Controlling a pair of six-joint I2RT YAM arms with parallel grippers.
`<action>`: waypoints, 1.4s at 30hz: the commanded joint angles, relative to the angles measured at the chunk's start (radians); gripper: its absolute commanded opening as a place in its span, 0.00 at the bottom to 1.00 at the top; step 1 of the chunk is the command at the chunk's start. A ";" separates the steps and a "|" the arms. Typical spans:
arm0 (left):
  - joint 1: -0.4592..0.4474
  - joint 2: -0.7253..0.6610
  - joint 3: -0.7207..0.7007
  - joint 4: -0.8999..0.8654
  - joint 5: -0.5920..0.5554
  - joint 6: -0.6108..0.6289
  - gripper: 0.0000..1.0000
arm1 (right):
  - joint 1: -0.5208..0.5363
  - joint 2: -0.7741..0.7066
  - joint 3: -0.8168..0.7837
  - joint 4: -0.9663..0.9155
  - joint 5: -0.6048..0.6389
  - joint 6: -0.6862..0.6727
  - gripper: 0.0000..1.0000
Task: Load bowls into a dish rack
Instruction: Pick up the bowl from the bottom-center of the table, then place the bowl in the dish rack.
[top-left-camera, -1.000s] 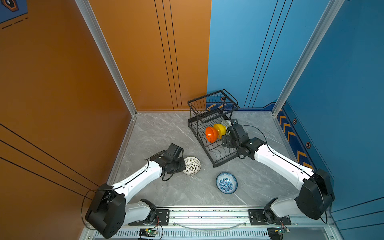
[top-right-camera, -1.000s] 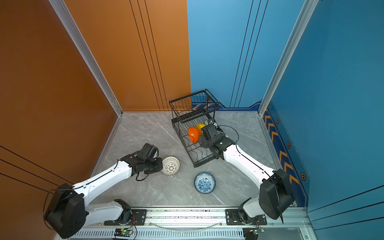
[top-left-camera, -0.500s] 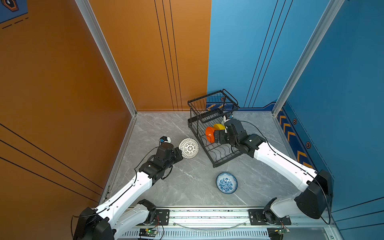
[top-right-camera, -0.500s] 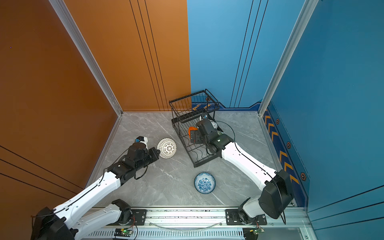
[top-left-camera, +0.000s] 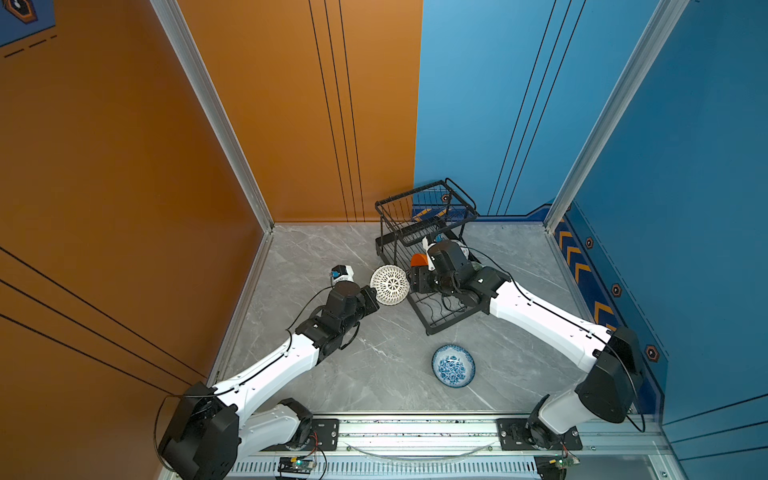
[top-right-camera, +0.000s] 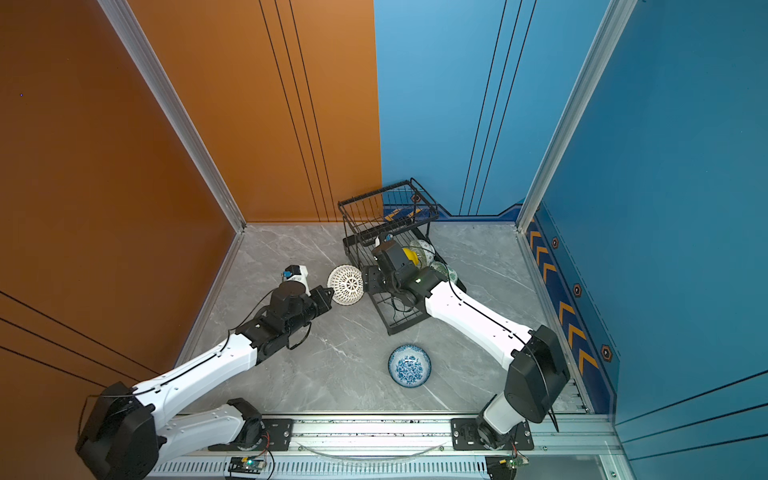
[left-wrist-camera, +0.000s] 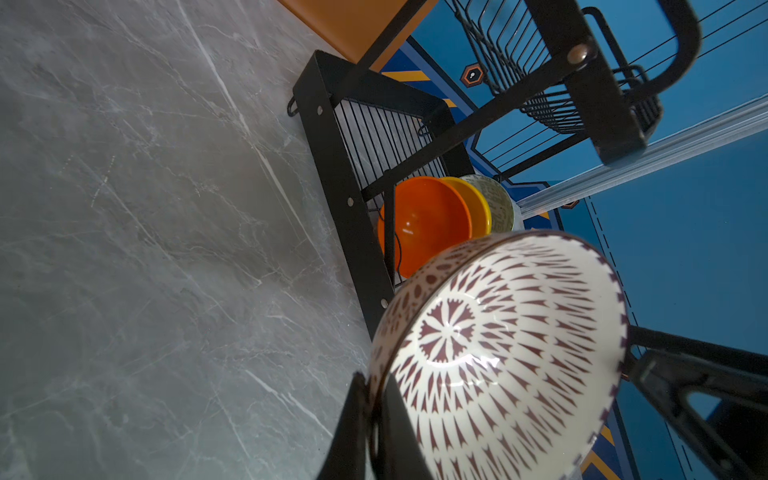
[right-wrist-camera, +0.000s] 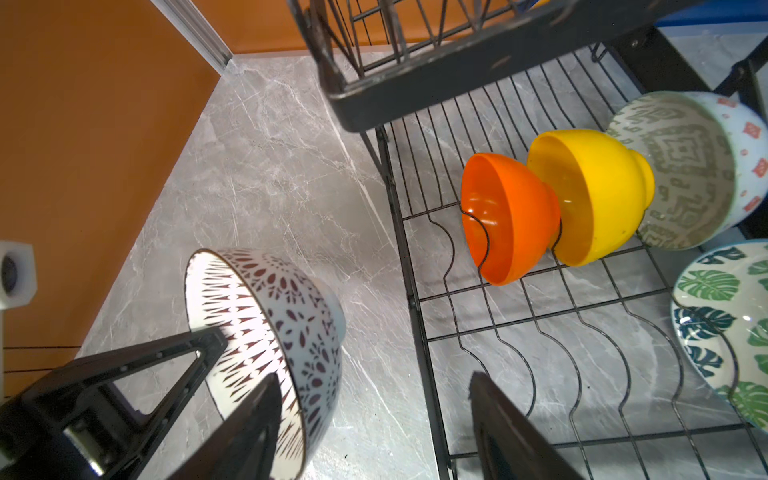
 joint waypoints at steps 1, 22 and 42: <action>-0.012 0.006 0.045 0.102 -0.026 -0.017 0.00 | 0.016 -0.007 -0.006 0.017 0.005 0.015 0.69; -0.079 0.054 0.093 0.138 -0.050 -0.020 0.00 | 0.029 0.039 -0.028 0.038 0.096 0.016 0.26; -0.098 0.096 0.097 0.161 -0.023 -0.044 0.98 | 0.022 -0.022 -0.064 -0.034 0.535 -0.077 0.00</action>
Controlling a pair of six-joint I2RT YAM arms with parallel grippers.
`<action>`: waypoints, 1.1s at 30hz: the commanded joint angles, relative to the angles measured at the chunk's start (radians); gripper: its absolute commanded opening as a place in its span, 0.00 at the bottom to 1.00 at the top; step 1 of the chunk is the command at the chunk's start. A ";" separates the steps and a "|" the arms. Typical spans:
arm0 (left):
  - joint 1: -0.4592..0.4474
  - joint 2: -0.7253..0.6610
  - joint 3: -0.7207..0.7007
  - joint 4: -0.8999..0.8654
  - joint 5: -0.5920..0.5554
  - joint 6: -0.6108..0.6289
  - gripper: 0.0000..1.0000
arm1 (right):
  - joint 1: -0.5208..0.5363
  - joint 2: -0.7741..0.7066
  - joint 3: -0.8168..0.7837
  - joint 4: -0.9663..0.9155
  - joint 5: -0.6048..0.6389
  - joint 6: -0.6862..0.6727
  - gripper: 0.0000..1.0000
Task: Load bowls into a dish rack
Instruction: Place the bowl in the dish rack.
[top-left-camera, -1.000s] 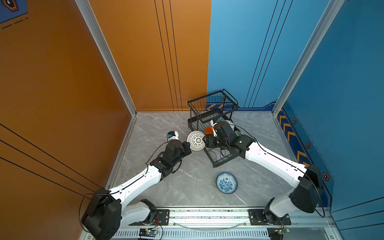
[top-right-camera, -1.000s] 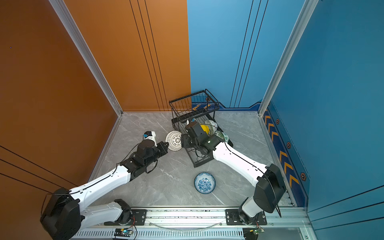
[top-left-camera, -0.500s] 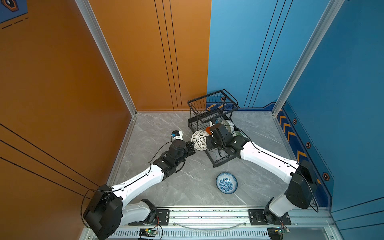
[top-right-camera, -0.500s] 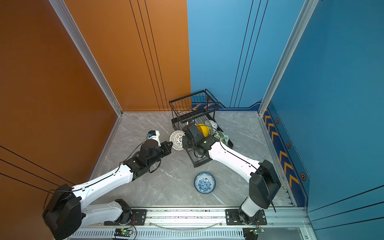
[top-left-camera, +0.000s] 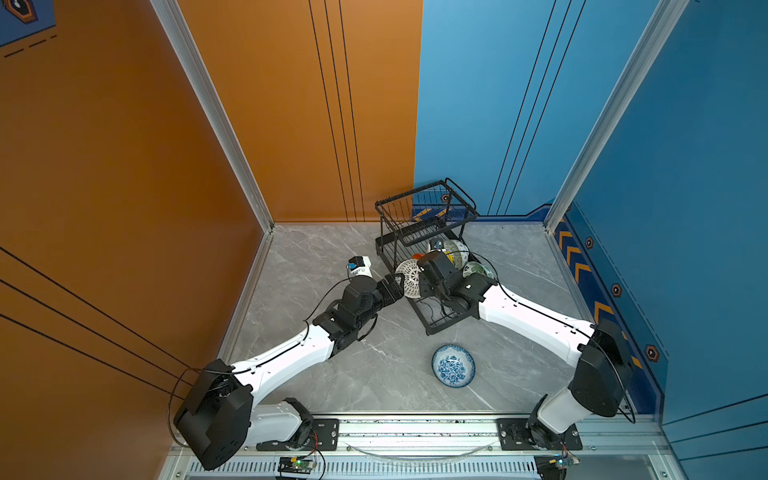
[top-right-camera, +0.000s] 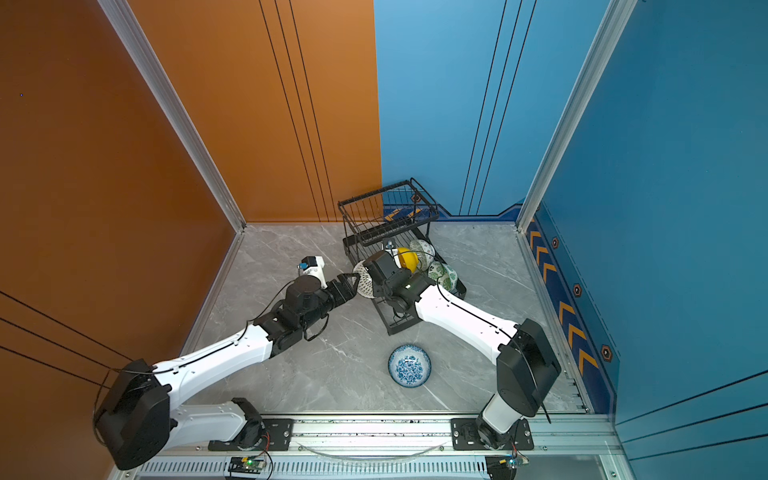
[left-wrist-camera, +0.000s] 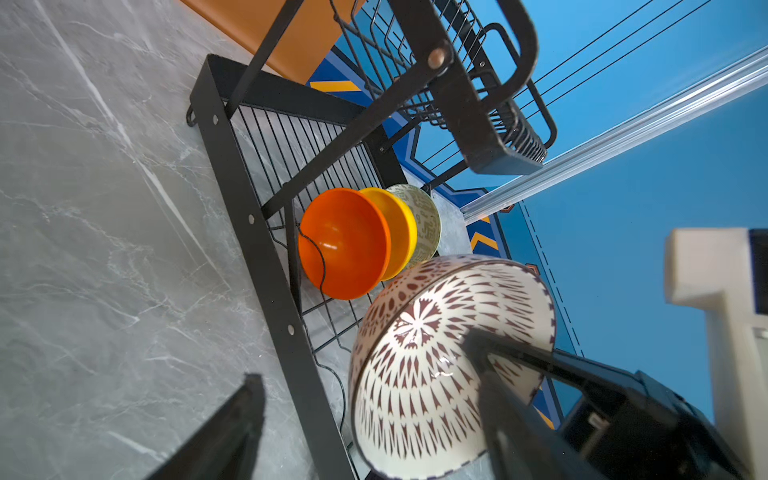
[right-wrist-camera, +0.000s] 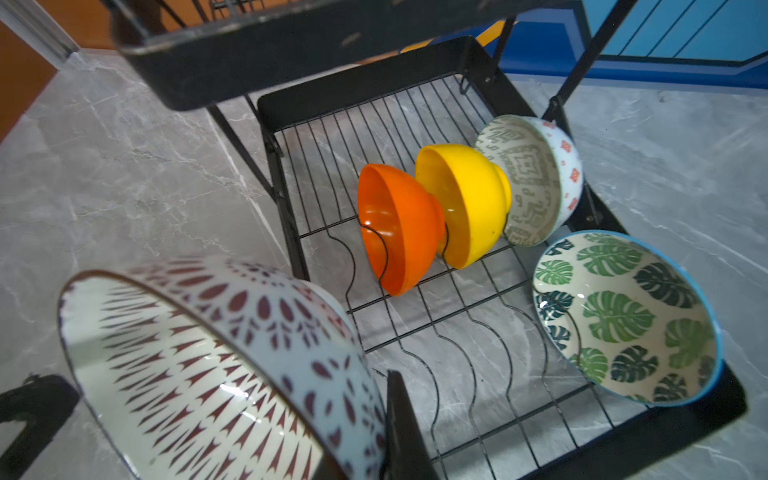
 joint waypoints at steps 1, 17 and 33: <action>-0.002 -0.025 0.008 0.007 0.015 -0.003 0.98 | -0.015 -0.069 -0.023 -0.029 0.175 -0.058 0.00; 0.033 0.037 0.048 0.006 0.182 -0.043 0.98 | -0.169 -0.045 -0.237 0.165 0.538 -0.424 0.00; 0.056 0.105 0.050 0.042 0.238 -0.065 0.98 | -0.185 0.136 -0.320 0.514 0.595 -0.774 0.00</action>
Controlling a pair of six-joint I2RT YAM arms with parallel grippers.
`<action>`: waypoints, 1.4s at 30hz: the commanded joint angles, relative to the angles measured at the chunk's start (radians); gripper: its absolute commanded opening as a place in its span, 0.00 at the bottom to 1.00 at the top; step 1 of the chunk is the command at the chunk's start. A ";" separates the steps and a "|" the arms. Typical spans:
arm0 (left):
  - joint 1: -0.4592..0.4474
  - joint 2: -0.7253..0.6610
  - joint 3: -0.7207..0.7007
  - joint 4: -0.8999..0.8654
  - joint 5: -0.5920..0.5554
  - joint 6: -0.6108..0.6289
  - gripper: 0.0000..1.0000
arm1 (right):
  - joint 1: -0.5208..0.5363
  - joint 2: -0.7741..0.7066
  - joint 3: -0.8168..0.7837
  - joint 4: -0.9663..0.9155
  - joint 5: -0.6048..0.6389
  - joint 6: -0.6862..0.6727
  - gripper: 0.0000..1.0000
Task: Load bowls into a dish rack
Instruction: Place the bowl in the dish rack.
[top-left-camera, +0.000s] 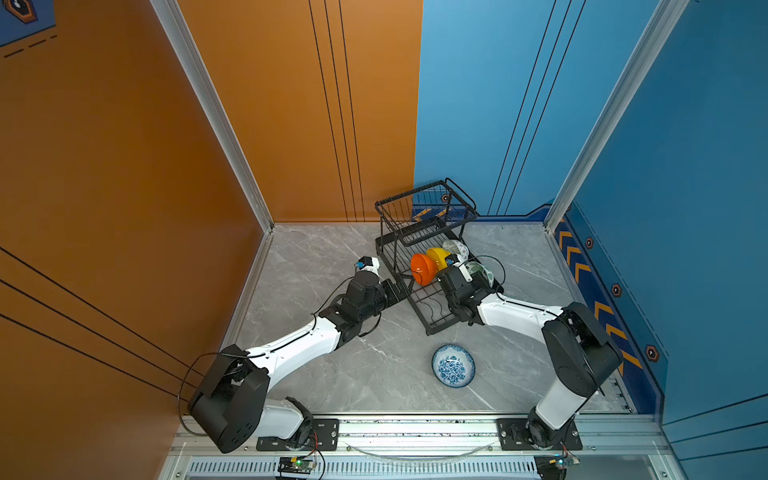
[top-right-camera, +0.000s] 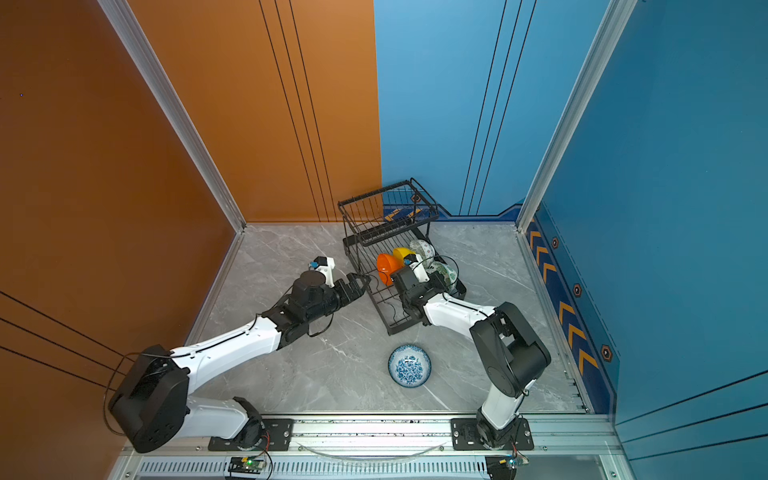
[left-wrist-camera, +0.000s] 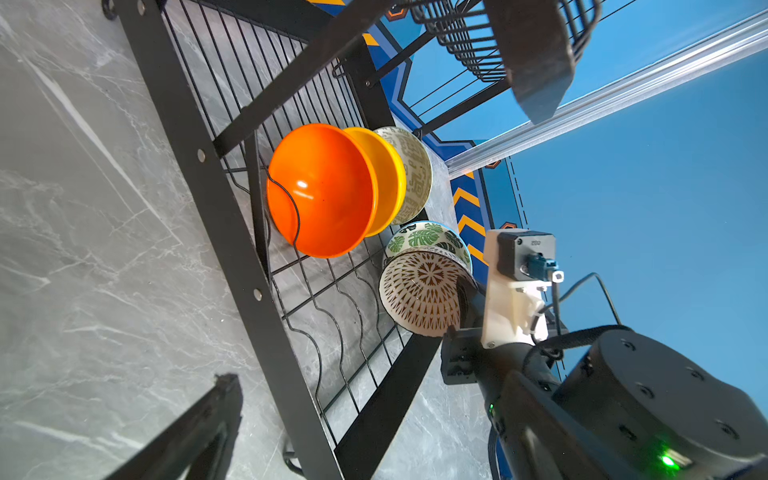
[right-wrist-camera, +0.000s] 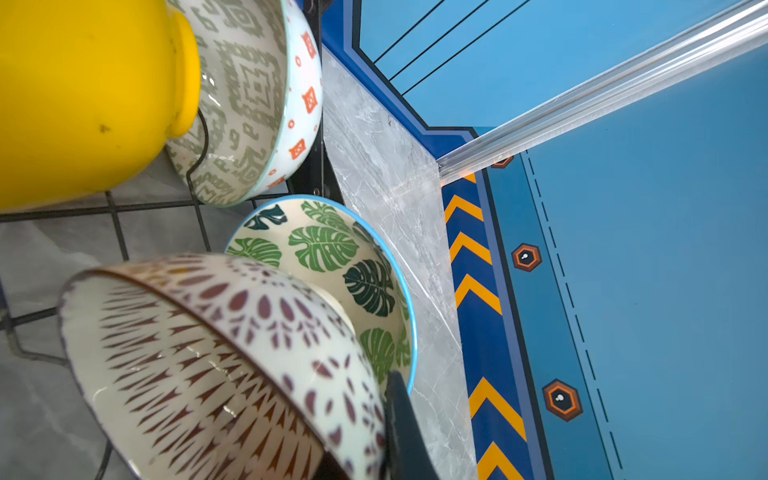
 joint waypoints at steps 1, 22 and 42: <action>0.012 0.007 0.020 0.019 0.027 -0.010 0.98 | -0.001 0.019 -0.007 0.137 0.084 -0.100 0.00; 0.034 0.010 0.014 0.020 0.042 -0.012 0.98 | 0.042 0.152 -0.018 0.200 0.161 -0.180 0.00; 0.037 -0.004 0.001 0.022 0.043 -0.013 0.98 | 0.086 0.197 -0.016 0.008 0.193 -0.038 0.00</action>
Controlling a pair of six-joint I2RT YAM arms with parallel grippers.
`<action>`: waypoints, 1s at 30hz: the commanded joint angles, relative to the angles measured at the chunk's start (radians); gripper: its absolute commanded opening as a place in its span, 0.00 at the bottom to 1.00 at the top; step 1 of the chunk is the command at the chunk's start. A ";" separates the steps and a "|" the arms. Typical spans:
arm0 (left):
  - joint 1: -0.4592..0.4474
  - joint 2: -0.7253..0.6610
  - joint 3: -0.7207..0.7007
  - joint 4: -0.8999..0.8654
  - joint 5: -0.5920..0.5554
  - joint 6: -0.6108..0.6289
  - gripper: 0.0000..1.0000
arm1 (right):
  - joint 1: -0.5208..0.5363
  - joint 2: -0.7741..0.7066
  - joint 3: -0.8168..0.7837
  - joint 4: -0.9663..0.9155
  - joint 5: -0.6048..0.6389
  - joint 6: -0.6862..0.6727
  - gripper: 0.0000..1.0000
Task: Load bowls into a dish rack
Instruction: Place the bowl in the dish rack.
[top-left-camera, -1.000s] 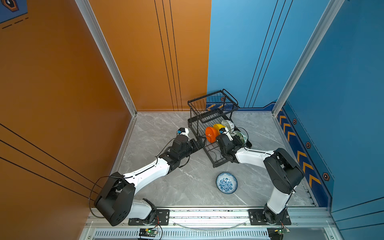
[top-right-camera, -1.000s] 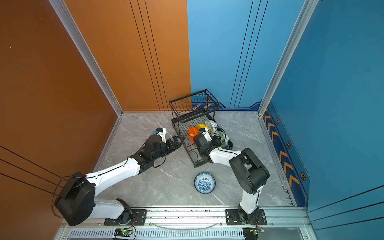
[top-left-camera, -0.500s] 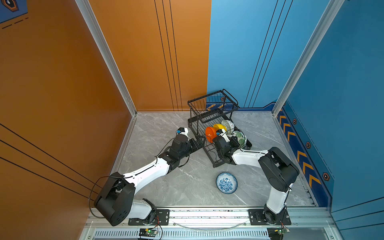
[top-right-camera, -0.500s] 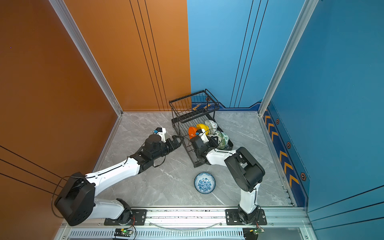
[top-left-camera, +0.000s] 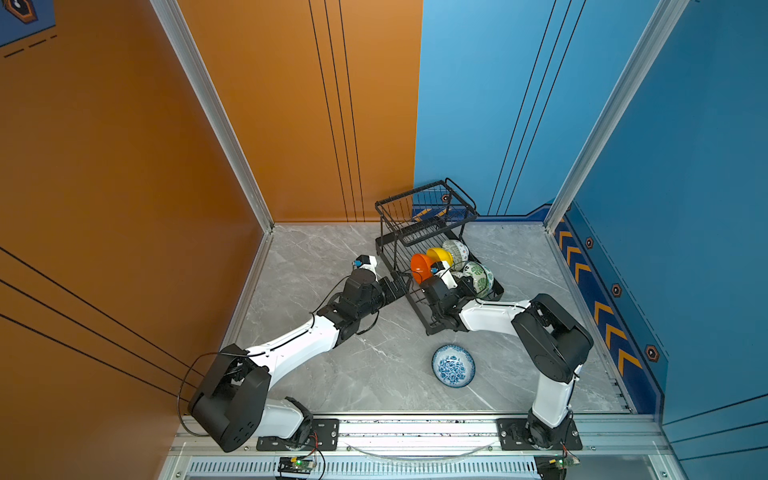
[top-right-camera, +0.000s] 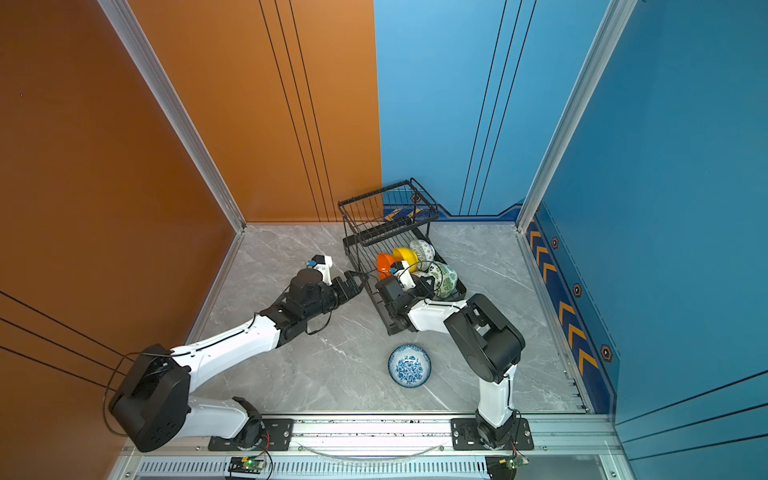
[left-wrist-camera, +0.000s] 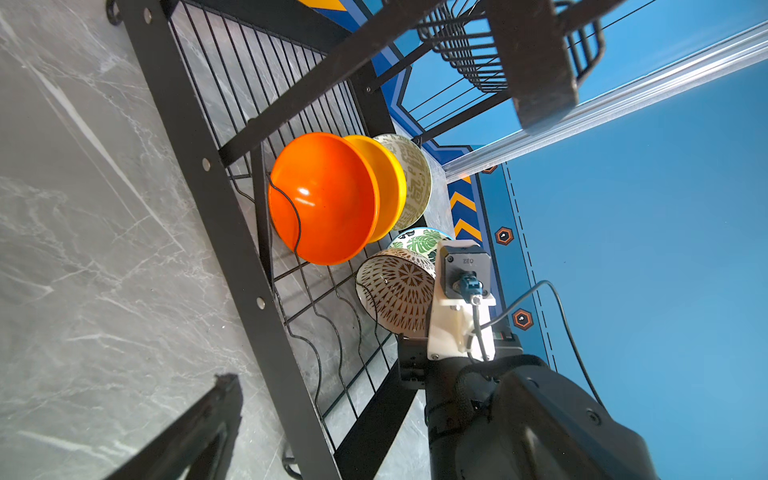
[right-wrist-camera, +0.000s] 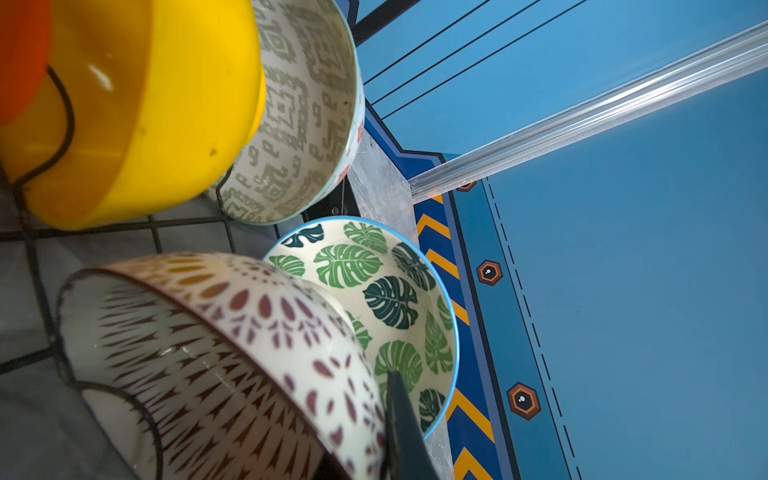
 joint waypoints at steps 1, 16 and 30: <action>0.009 -0.007 0.000 0.014 0.012 -0.007 0.98 | -0.005 0.049 -0.020 -0.147 0.006 0.015 0.01; 0.009 -0.018 -0.011 0.013 0.005 -0.007 0.98 | -0.044 0.030 0.033 -0.213 -0.028 0.069 0.20; -0.004 -0.009 -0.002 0.013 -0.006 -0.005 0.98 | -0.065 -0.039 0.046 -0.237 -0.067 0.094 0.30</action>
